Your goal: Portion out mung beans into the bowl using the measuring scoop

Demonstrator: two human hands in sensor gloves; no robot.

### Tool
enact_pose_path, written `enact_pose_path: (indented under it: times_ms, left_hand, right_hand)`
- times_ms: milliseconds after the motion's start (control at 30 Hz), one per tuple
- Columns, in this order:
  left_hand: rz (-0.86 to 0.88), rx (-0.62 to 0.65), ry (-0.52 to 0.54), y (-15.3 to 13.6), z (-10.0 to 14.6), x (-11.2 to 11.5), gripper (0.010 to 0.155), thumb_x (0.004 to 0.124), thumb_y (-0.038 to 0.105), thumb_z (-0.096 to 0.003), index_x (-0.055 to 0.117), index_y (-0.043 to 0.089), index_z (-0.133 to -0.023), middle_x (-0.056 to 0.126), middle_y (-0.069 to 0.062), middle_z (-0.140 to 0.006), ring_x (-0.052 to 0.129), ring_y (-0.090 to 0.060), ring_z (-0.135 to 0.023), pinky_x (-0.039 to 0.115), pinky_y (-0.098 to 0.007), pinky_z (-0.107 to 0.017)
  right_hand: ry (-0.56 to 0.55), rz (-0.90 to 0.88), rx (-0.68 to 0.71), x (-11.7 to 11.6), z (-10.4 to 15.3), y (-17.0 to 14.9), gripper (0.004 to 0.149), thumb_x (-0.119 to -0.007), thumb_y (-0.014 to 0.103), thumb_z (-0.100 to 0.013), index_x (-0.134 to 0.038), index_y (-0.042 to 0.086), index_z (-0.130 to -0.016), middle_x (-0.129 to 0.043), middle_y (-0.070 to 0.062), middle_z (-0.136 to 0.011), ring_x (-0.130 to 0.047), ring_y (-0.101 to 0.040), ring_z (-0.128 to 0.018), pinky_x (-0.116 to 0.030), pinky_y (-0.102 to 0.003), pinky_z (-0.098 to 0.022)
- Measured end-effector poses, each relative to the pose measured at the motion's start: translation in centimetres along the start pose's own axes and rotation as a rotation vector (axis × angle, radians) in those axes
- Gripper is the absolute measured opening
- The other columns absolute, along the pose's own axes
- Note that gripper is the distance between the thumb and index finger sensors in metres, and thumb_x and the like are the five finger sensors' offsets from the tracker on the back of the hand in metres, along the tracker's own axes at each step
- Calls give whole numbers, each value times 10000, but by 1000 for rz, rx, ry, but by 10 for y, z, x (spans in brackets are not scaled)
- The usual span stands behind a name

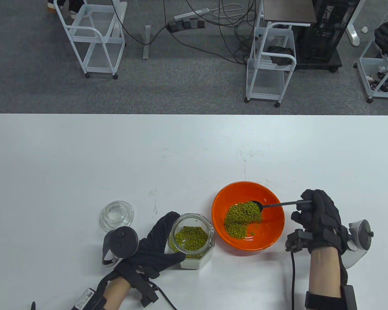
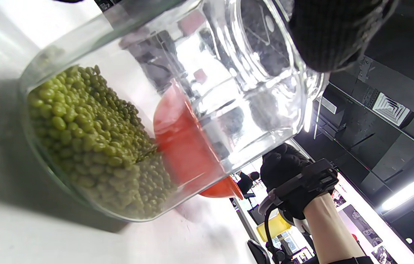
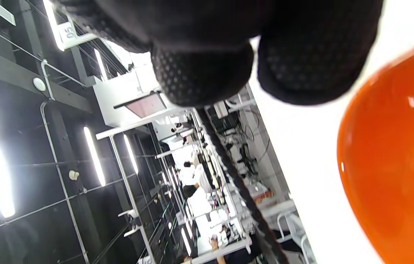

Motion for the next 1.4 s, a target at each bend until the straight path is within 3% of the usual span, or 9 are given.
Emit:
enact_pose_path:
  times_ms: [200,433,1067,1400]
  left_hand:
    - [0,0,0,0,0,0,1071,820,620,-496,143,178,-1198,233,-269,-1253,397,-550,-1133,414,-806,-721]
    - [0,0,0,0,0,0,1070,820,619,-497,144,177,-1198,232,-270,-1253,395,-550,-1133,415,-805,-721]
    - [0,0,0,0,0,0,1071,820,619,-496,143,177,-1198,233,-269,-1253,399,-550,-1132,416,-805,-720]
    - [0,0,0,0,0,0,1072,822,618,-495,145,176,-1199,233,-270,-1253,398,-550,-1132,415,-805,-720]
  right_hand:
    - [-123,205,104,19,-3,11,412,-694,426,-584,-882,90,-734,-951,-133,-431,-901,-64,-50,-929,-356,-210]
    - [-146,384,189,6,3,21,412,-705,418,-574,-892,80,-720,-952,-145,-419,-896,-78,-39,-923,-371,-200]
    - [-50,852,579,-80,47,53,410,-733,412,-546,-919,73,-682,-959,-155,-382,-882,-95,-6,-915,-386,-174]
    - [146,1072,808,-132,79,58,411,-731,413,-542,-919,77,-687,-955,-163,-395,-879,-113,-14,-908,-402,-184]
Point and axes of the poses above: the tracker on the back of each hand, its own y axis roughly to the thumb side, its own z axis roughly from the fingertips to the wrist, x = y × z, the point moved 4 cm from there along -z, roughly from the wrist to the fingertips
